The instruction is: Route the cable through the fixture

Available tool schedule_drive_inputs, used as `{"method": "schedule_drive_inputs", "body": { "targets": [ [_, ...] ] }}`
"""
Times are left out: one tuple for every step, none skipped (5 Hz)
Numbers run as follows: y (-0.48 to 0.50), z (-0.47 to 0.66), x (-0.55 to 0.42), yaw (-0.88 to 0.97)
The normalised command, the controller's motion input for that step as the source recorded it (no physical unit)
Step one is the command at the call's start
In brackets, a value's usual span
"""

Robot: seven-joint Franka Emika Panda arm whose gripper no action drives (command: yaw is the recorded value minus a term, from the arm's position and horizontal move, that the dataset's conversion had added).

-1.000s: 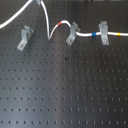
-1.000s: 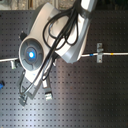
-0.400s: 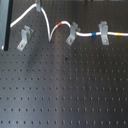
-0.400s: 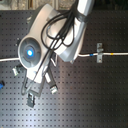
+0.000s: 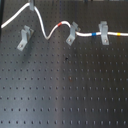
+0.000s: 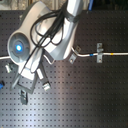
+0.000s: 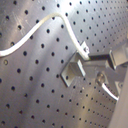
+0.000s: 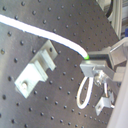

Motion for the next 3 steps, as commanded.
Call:
{"method": "schedule_drive_inputs", "body": {
  "targets": [
    [0.254, 0.37, -0.423, 0.08],
    [0.332, 0.31, -0.420, 0.14],
    [0.458, 0.26, -0.081, 0.24]
  ]
}}
